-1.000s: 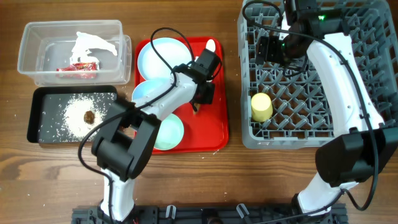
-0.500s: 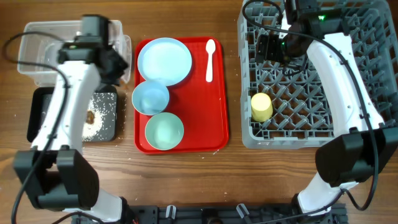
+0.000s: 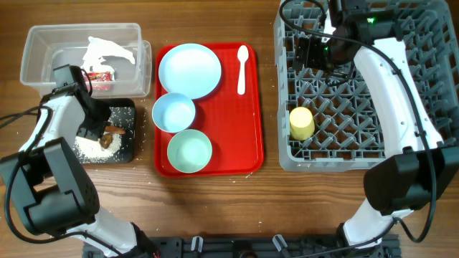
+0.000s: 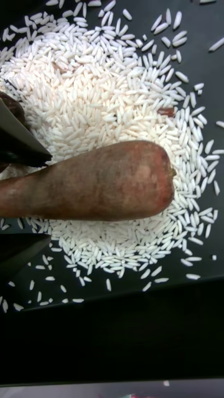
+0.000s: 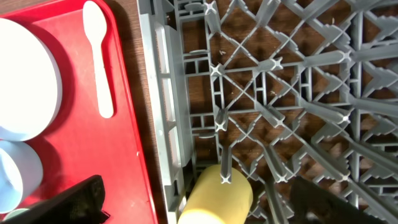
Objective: Sort waste into correct bins and load items into the dishwasher rack
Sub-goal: 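Grasp the carrot scrap with the left gripper and drop it on the black tray, then grasp the white spoon with the right gripper and place it in the rack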
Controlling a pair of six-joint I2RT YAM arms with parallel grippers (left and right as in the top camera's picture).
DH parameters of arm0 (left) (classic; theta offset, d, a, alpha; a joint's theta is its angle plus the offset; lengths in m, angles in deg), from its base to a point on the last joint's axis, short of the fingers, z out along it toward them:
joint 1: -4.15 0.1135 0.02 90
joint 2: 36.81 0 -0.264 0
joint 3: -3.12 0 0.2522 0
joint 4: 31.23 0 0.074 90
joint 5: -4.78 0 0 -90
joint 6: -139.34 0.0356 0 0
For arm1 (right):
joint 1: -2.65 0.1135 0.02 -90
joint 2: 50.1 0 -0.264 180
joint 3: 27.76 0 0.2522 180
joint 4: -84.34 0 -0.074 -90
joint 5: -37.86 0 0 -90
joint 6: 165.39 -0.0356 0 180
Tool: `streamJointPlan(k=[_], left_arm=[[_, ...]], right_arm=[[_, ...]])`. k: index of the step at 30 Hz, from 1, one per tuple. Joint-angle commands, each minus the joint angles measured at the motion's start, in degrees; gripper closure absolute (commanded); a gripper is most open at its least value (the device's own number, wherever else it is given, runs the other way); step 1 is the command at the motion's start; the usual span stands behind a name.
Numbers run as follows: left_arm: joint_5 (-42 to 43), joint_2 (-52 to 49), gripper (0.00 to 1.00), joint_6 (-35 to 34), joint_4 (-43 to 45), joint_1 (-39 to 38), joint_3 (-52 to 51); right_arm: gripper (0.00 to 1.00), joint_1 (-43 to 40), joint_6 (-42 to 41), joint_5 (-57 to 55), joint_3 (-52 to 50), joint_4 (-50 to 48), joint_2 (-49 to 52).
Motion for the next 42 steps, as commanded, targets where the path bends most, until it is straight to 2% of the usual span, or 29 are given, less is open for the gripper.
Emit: streamJointPlan(k=[1, 3, 4, 6, 9, 11, 14, 18, 23, 27, 32, 34, 35, 40, 42], left_arm=[[1.2, 2.7, 0.59, 4.2, 0.1, 0.2, 1.3], [2.1, 6.1, 0.51, 8.2, -0.9, -0.1, 2.8], [4.3, 8.0, 0.49, 11.1, -0.9, -0.2, 3.1], [7.7, 13.6, 0.47, 17.2, -1.0, -2.4, 3.5], [7.0, 20.9, 0.37, 23.8, -1.1, -10.1, 3.5], [4.9, 23.9, 0.27, 24.4, -0.5, -15.8, 3.5], [2.5, 24.7, 0.26, 24.4, 0.1, -20.1, 3.5], [2.2, 24.7, 0.18, 24.4, 1.0, -20.5, 3.5], [4.4, 24.7, 0.14, 24.1, 0.4, -20.5, 3.5], [4.4, 24.7, 0.04, 24.2, 0.4, -20.5, 3.5], [4.4, 24.7, 0.04, 24.2, 0.4, -20.5, 3.5], [4.4, 24.7, 0.04, 24.2, 0.4, -20.5, 3.5], [4.4, 24.7, 0.03, 24.2, 0.4, -20.5, 3.5], [4.4, 24.7, 0.02, 24.2, 0.4, -20.5, 3.5], [4.4, 24.7, 0.01, 24.2, 0.4, -20.5, 3.5]], right_arm=[[0.01, 0.0, 0.0, 0.5, 1.0, -0.1, -1.1], [0.0, 0.3, 0.7, 4.0, 1.0, -2.1, -1.1], [0.01, 1.0, 3.3, 7.3, 1.0, -4.4, -1.1], [0.03, 4.7, 3.6, 7.8, 1.0, -11.0, -1.1], [0.07, 11.7, -3.0, 1.6, 1.0, -20.1, -0.2], [0.11, 15.3, -5.5, -1.1, 1.0, -25.4, 2.9], [0.16, 17.0, -7.9, -2.8, 1.1, -30.0, 10.1], [0.27, 17.2, -12.0, -7.8, 1.2, -31.7, 19.3], [0.27, 17.2, -11.9, -7.8, 1.2, -35.5, 27.1], [0.34, 18.0, -11.3, -7.0, 1.0, -38.0, 30.3], [0.53, 18.1, -14.1, -5.1, 1.0, -38.1, 33.1], [0.71, 18.1, -15.0, -4.8, 1.0, -37.4, 33.1], [0.77, 18.1, -15.1, -4.8, 1.0, -37.1, 33.1], [0.94, 18.1, -15.1, -4.8, 1.1, -36.5, 33.1], [0.96, 18.0, -15.0, -3.7, 1.6, -36.1, 32.8]])
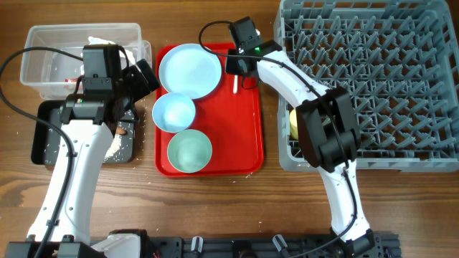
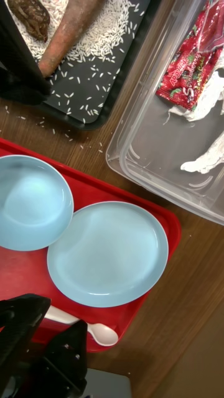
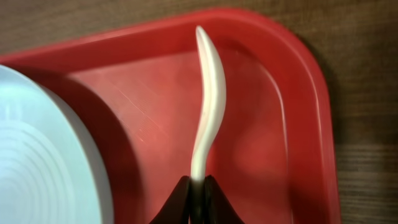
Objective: Sort waste into correct bins and load items into the dishwasher rack
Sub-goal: 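Grasp the white spoon with the right gripper and place it in the rack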
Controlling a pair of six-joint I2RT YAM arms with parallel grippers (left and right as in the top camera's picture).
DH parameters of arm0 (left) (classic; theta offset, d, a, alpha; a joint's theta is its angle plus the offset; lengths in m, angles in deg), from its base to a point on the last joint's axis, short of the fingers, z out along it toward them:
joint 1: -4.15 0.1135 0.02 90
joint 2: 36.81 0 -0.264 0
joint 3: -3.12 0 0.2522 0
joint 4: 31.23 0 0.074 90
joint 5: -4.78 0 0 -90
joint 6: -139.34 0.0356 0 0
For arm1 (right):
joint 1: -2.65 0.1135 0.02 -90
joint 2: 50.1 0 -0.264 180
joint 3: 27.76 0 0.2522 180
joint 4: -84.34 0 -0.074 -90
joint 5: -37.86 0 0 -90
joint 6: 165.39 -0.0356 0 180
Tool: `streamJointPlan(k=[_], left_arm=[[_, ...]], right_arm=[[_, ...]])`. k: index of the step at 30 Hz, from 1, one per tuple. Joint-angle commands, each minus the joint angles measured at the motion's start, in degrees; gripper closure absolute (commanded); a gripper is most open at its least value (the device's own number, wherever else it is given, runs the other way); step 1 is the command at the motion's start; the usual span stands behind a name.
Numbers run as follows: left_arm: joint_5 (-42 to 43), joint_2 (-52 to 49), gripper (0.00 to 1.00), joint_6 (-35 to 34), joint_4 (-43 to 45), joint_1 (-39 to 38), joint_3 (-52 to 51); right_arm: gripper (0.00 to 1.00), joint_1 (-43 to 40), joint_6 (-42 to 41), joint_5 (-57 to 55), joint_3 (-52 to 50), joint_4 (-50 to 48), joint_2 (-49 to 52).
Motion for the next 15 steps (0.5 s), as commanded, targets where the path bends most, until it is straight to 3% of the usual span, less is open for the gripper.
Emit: streamJointPlan(k=[1, 8, 15], left_arm=[[0.5, 0.7, 0.01, 0.6, 0.0, -0.2, 0.9], [0.9, 0.7, 0.0, 0.6, 0.0, -0.2, 0.9], [1.8, 0.7, 0.0, 0.7, 0.0, -0.2, 0.9]], right_arm=[[0.96, 0.0, 0.1, 1.6, -0.6, 1.7, 2.3], [0.96, -0.7, 3.0, 1.0, -0.6, 4.9, -8.6], [0.96, -11.1, 6.8, 0.0, -0.6, 17.3, -27.8]])
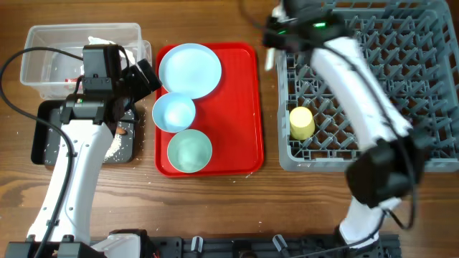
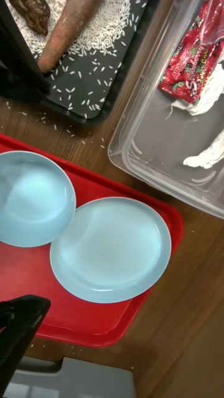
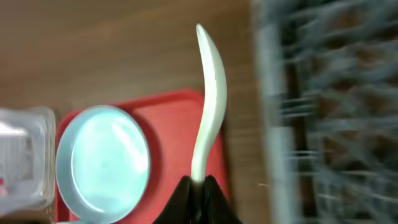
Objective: Sort waste into correct bins and load items into the dishwasher rack
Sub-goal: 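Grasp the white spoon with the right gripper and place it in the rack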
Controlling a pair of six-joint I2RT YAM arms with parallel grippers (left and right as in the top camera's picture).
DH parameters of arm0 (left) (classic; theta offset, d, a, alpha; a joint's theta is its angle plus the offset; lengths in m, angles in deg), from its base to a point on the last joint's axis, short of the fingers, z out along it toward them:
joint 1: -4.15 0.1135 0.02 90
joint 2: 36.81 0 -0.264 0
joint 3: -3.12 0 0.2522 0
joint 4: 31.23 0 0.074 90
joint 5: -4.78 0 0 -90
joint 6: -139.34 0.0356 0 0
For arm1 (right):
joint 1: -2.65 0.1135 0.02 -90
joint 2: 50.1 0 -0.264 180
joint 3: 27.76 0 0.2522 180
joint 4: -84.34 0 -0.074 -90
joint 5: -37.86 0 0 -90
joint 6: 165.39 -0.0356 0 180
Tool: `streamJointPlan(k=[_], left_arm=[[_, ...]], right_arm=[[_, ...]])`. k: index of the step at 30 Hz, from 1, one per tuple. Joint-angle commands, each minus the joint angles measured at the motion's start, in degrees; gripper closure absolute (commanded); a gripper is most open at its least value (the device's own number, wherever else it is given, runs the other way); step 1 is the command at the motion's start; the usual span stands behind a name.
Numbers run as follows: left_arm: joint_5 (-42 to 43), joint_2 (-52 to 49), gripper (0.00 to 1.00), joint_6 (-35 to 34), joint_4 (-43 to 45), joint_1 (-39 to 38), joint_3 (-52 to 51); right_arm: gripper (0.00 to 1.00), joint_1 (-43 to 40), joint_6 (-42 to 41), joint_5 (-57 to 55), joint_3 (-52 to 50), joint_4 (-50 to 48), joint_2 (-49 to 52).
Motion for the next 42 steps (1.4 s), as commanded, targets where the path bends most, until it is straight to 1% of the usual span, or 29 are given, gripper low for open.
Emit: streamJointPlan(k=[1, 3, 5, 6, 8, 9, 11, 14, 15, 16, 17, 18, 20, 22, 23, 24, 26, 28, 29, 30, 34, 35, 38, 42], left_arm=[[0.7, 0.7, 0.0, 0.7, 0.0, -0.2, 0.9], [0.7, 0.7, 0.0, 0.7, 0.1, -0.2, 0.9], [0.7, 0.7, 0.0, 0.7, 0.1, -0.2, 0.9], [0.7, 0.7, 0.0, 0.7, 0.1, -0.2, 0.9], [0.7, 0.7, 0.0, 0.7, 0.1, -0.2, 0.9], [0.7, 0.7, 0.0, 0.7, 0.1, -0.2, 0.9], [0.7, 0.7, 0.0, 0.7, 0.0, -0.2, 0.9], [0.7, 0.7, 0.0, 0.7, 0.0, -0.2, 0.9], [0.7, 0.7, 0.0, 0.7, 0.0, -0.2, 0.9], [0.7, 0.7, 0.0, 0.7, 0.0, -0.2, 0.9], [0.7, 0.7, 0.0, 0.7, 0.0, -0.2, 0.9], [0.7, 0.7, 0.0, 0.7, 0.0, -0.2, 0.9], [0.7, 0.7, 0.0, 0.7, 0.0, -0.2, 0.9], [0.7, 0.7, 0.0, 0.7, 0.0, -0.2, 0.9], [0.7, 0.7, 0.0, 0.7, 0.0, -0.2, 0.9], [0.7, 0.7, 0.0, 0.7, 0.0, -0.2, 0.9], [0.7, 0.7, 0.0, 0.7, 0.0, -0.2, 0.9], [0.7, 0.7, 0.0, 0.7, 0.0, -0.2, 0.9], [0.7, 0.7, 0.0, 0.7, 0.0, -0.2, 0.9], [0.7, 0.7, 0.0, 0.7, 0.0, -0.2, 0.9], [0.7, 0.7, 0.0, 0.7, 0.0, -0.2, 0.9], [0.7, 0.7, 0.0, 0.7, 0.0, -0.2, 0.9], [0.7, 0.7, 0.0, 0.7, 0.0, -0.2, 0.9], [0.7, 0.7, 0.0, 0.7, 0.0, -0.2, 0.9]], right_arm=[[0.96, -4.9, 5.8, -1.1, 0.1, 5.0, -3.9], [0.96, -7.1, 10.4, -1.2, 0.0, 8.7, -4.1], [0.96, -8.0, 14.2, -2.6, -1.1, 10.3, -4.1], [0.96, -8.3, 15.8, -7.8, -3.7, 11.4, -4.0], [0.96, -8.3, 17.4, -9.9, -6.7, 10.9, -3.7], [0.96, -8.3, 18.7, -10.1, -10.0, 9.8, -3.5], [0.96, -8.3, 18.6, -10.7, -13.7, 8.6, -3.5], [0.96, -8.3, 18.4, -10.6, -14.7, 9.1, -3.5], [0.96, -8.3, 16.6, -10.6, -14.7, 9.9, -3.5], [0.95, -8.3, 12.0, -10.6, -14.7, 10.8, -3.7], [0.96, -8.3, 4.7, -10.4, -14.7, 12.5, -4.0], [0.96, -8.4, -5.0, -10.4, -14.7, 15.3, -4.2], [0.96, -9.2, -18.3, -11.9, -14.7, 21.6, -4.2], [0.96, -10.5, -27.2, -14.9, -14.7, 26.4, -4.2], [0.96, -11.4, -30.3, -15.7, -14.7, 28.1, -4.2], [0.96, -12.6, -32.2, -15.6, -14.7, 29.2, -4.2], [0.95, -16.7, -33.4, -15.4, -14.7, 32.6, -4.2], [0.96, -18.3, -37.0, -15.5, -14.7, 36.2, -4.2], [0.96, -18.7, -40.3, -15.7, -14.7, 38.4, -4.2], [0.96, -18.8, -42.5, -15.6, -14.7, 39.8, -4.2], [0.96, -17.9, -43.4, -15.4, -14.8, 42.3, -4.2], [0.96, -17.5, -45.9, -15.7, -14.8, 43.3, -4.2], [0.96, -17.2, -46.2, -15.8, -15.0, 43.5, -4.2], [0.96, -17.2, -53.8, -14.5, -24.2, 43.3, -4.2]])
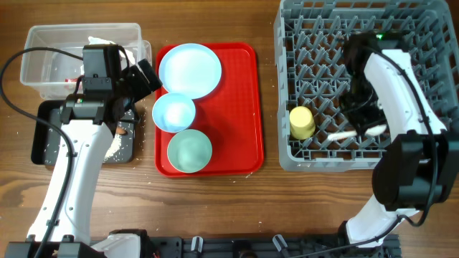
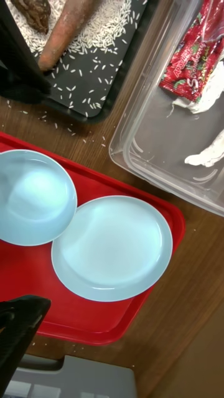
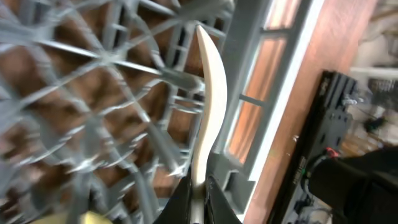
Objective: Sort waste into correct bins and load items into the dishwasher rack
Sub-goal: 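Grasp the white spoon with the right gripper and place it in the rack, then grasp a light-blue bowl with the right gripper and place it in the rack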
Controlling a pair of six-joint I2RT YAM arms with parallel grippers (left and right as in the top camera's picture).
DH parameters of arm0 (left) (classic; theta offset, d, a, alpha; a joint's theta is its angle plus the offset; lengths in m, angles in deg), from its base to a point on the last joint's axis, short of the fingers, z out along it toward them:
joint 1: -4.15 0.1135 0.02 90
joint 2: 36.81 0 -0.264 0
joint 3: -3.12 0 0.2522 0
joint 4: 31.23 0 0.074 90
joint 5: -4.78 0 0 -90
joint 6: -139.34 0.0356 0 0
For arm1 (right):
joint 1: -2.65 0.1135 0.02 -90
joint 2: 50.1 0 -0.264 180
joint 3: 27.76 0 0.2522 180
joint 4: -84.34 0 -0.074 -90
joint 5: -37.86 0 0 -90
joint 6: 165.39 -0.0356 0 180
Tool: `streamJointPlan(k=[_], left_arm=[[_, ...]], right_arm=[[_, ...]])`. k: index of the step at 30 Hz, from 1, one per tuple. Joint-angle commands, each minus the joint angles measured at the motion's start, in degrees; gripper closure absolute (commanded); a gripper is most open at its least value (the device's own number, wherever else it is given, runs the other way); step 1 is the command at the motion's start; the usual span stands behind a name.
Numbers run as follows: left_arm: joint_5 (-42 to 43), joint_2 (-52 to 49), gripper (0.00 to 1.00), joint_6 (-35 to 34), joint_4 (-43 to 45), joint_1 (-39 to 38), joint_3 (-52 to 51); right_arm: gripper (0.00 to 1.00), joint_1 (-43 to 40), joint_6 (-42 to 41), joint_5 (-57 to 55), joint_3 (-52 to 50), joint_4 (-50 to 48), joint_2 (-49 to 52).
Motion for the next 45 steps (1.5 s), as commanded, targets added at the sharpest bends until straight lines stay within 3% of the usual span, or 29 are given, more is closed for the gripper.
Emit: streamJointPlan(k=[1, 4, 7, 12, 17, 20, 22, 25, 26, 27, 28, 30, 33, 36, 39, 40, 43, 45], left_arm=[[0.3, 0.7, 0.0, 0.7, 0.1, -0.2, 0.9], [0.3, 0.7, 0.0, 0.7, 0.3, -0.2, 0.9], [0.3, 0.7, 0.0, 0.7, 0.3, -0.2, 0.9], [0.3, 0.7, 0.0, 0.7, 0.3, -0.2, 0.9], [0.3, 0.7, 0.0, 0.7, 0.3, -0.2, 0.9], [0.3, 0.7, 0.0, 0.7, 0.3, -0.2, 0.9], [0.3, 0.7, 0.0, 0.7, 0.3, -0.2, 0.9], [0.3, 0.7, 0.0, 0.7, 0.3, -0.2, 0.9], [0.2, 0.7, 0.0, 0.7, 0.4, -0.2, 0.9], [-2.1, 0.7, 0.0, 0.7, 0.7, -0.1, 0.9], [-4.6, 0.7, 0.0, 0.7, 0.7, -0.1, 0.9], [-7.1, 0.7, 0.0, 0.7, 0.4, 0.3, 0.9], [-7.1, 0.7, 0.0, -3.4, -0.4, 4.3, 0.9], [-7.0, 0.7, 0.0, -5.2, -2.3, 9.1, 0.9], [-7.1, 0.7, 0.0, -5.2, -4.8, 12.5, 0.9], [-7.1, 0.7, 0.0, -5.2, -5.3, 12.9, 0.9], [-7.0, 0.7, 0.0, -5.2, -5.4, 12.9, 0.9], [-7.0, 0.7, 0.0, -5.2, -5.4, 12.9, 0.9]], right_arm=[[0.96, 0.1, -6.0, 0.3, -5.6, -1.2, -0.5], [0.96, 0.1, -3.5, 0.5, -5.7, -3.7, -0.5], [0.87, 0.1, 7.3, 2.7, -5.7, -8.2, -0.5], [0.86, 0.1, 11.0, 2.6, -4.8, -8.0, -1.0], [0.82, 0.1, 19.6, 2.6, -2.1, -9.3, -11.7], [0.78, 0.1, 30.9, 5.7, -2.1, -15.1, -20.6], [0.78, 0.2, 43.6, 14.0, -2.1, -24.9, -24.2], [0.67, 4.4, 54.1, 26.4, -2.1, -36.0, -23.5], [0.54, 6.4, 54.2, 27.2, -2.1, -39.2, -22.7], [0.17, 10.1, 54.1, 26.9, -2.4, -45.1, -21.3], [0.06, 11.9, 52.0, 26.8, -2.5, -48.1, -20.3], [0.0, 13.4, 37.9, 27.3, -2.5, -49.5, -18.7], [0.01, 17.9, 45.6, 30.0, -2.7, -56.0, -15.0], [0.2, 24.9, 48.4, 30.1, -2.7, -60.5, -7.8], [0.21, 31.3, 48.8, 30.4, -2.7, -68.6, 2.8], [0.28, 32.2, 48.8, 31.1, -2.7, -70.3, 4.9], [0.32, 35.5, 50.9, 30.8, -2.7, -74.7, 12.0], [0.51, 36.5, 50.6, 30.8, -2.7, -75.2, 15.0]])
